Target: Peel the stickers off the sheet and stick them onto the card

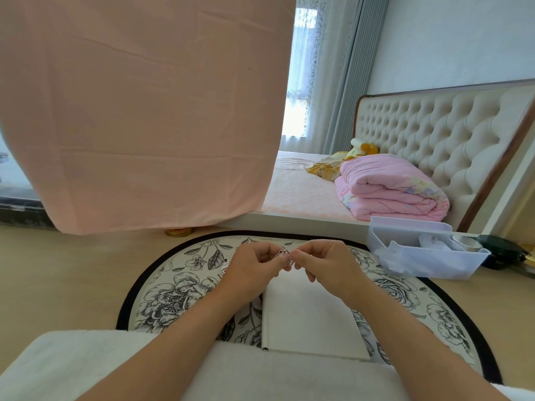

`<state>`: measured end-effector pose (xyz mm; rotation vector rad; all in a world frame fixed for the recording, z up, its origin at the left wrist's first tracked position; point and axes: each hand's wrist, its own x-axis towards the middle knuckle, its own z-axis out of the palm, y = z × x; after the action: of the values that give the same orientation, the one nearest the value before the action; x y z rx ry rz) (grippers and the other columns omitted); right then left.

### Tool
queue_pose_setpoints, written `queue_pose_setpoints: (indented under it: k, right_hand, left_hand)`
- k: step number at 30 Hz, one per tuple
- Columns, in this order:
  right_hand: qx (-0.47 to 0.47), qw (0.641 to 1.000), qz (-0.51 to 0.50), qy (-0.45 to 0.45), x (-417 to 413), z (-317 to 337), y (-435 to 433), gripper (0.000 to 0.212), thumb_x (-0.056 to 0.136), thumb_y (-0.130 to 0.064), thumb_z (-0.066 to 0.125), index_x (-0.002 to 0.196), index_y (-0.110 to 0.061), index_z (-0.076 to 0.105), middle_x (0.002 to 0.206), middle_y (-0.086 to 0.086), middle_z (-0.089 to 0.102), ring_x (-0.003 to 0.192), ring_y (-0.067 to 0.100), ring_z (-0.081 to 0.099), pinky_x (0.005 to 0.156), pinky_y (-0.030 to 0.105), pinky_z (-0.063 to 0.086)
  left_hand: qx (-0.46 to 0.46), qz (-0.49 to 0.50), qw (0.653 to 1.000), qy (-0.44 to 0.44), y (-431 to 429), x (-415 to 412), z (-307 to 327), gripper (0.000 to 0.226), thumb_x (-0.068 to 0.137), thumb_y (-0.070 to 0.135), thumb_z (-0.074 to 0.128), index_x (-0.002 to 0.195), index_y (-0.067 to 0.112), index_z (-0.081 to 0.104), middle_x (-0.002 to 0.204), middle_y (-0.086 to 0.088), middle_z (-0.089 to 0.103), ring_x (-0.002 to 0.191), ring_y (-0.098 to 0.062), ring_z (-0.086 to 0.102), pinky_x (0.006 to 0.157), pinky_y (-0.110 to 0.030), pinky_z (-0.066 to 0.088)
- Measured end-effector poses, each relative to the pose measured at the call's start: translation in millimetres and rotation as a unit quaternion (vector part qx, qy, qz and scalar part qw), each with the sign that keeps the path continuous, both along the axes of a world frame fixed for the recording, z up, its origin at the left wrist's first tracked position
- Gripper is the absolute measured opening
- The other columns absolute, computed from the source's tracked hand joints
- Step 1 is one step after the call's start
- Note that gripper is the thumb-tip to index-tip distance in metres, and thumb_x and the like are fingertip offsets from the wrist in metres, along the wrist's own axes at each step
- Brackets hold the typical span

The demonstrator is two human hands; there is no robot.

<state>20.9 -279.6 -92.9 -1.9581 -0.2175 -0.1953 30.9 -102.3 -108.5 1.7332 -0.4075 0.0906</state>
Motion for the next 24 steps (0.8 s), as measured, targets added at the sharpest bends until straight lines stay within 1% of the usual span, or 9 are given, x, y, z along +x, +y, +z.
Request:
queue_pose_setpoints:
  k: [3,5,6,8,10,14,19,21,24]
  right_hand:
    - [-0.038,0.999,-0.012,-0.033,1,-4,6,0.017,0.092,-0.016,0.069,0.076,-0.015,0.076,0.071,0.009,0.07,0.051,0.014,0.047,0.051,0.026,0.04]
    - [-0.053,0.997,-0.023,-0.043,2,-6,10,0.018,0.092,-0.016,0.068,0.075,-0.017,0.076,0.069,0.004,0.069,0.052,0.014,0.047,0.051,0.025,0.04]
    - [-0.047,0.998,-0.022,-0.038,2,-6,12,0.018,0.092,-0.017,0.068,0.077,-0.016,0.076,0.071,0.003,0.07,0.052,0.014,0.049,0.05,0.023,0.04]
    - [0.003,1.0,0.004,0.007,2,-3,11,0.015,0.095,-0.018,0.067,0.084,-0.013,0.076,0.078,0.003,0.07,0.052,0.014,0.053,0.047,0.02,0.037]
    - [0.047,0.996,0.042,0.058,1,-1,9,0.015,0.097,-0.021,0.065,0.091,-0.011,0.075,0.082,0.002,0.07,0.055,0.016,0.056,0.044,0.021,0.034]
    - [0.047,0.993,0.06,0.087,1,2,5,0.018,0.098,-0.021,0.064,0.092,-0.008,0.076,0.084,0.004,0.071,0.058,0.017,0.058,0.044,0.022,0.035]
    - [0.014,0.996,0.045,0.075,-1,6,3,0.015,0.095,-0.018,0.068,0.084,-0.012,0.077,0.077,0.002,0.072,0.057,0.014,0.057,0.045,0.021,0.035]
    - [0.01,0.997,0.039,0.066,-1,7,3,0.015,0.094,-0.018,0.07,0.083,-0.011,0.077,0.075,0.001,0.071,0.055,0.014,0.056,0.045,0.02,0.035]
    - [-0.015,0.999,0.022,0.031,0,5,5,0.015,0.093,-0.018,0.07,0.083,-0.009,0.077,0.073,0.002,0.072,0.053,0.015,0.056,0.049,0.02,0.04]
  left_hand:
    - [0.004,0.014,1.0,0.0,0,1,-1,0.013,0.092,0.015,0.068,0.08,0.015,0.074,0.074,0.003,0.075,0.062,-0.003,0.061,0.064,-0.018,0.051]
    - [0.011,0.029,1.0,0.001,0,1,-2,0.013,0.092,0.014,0.067,0.081,0.012,0.074,0.073,0.002,0.075,0.061,-0.004,0.061,0.065,-0.02,0.052]
    - [0.011,0.036,0.999,0.003,0,2,-3,0.013,0.091,0.013,0.066,0.081,0.01,0.073,0.073,0.001,0.074,0.061,-0.004,0.06,0.063,-0.02,0.052]
    - [0.001,0.047,0.999,0.013,1,3,-2,0.013,0.092,0.012,0.064,0.083,0.009,0.072,0.07,0.002,0.073,0.058,-0.004,0.059,0.06,-0.017,0.049]
    - [-0.005,0.049,0.999,0.023,3,3,0,0.013,0.092,0.012,0.063,0.082,0.01,0.072,0.069,0.004,0.072,0.057,-0.003,0.058,0.058,-0.014,0.047]
    - [0.001,0.028,0.999,0.025,5,3,0,0.013,0.091,0.013,0.064,0.08,0.013,0.072,0.069,0.004,0.072,0.059,-0.004,0.059,0.06,-0.016,0.048]
    - [0.018,0.012,0.999,0.024,4,2,1,0.016,0.09,0.014,0.064,0.075,0.017,0.07,0.07,0.003,0.072,0.061,-0.006,0.06,0.061,-0.018,0.049]
    - [0.021,0.017,0.999,0.023,4,2,2,0.016,0.09,0.013,0.064,0.075,0.017,0.07,0.07,0.002,0.072,0.06,-0.005,0.059,0.06,-0.018,0.048]
    - [0.015,0.023,0.999,0.022,3,1,2,0.017,0.09,0.011,0.063,0.075,0.016,0.071,0.069,0.001,0.072,0.059,-0.005,0.058,0.058,-0.017,0.047]
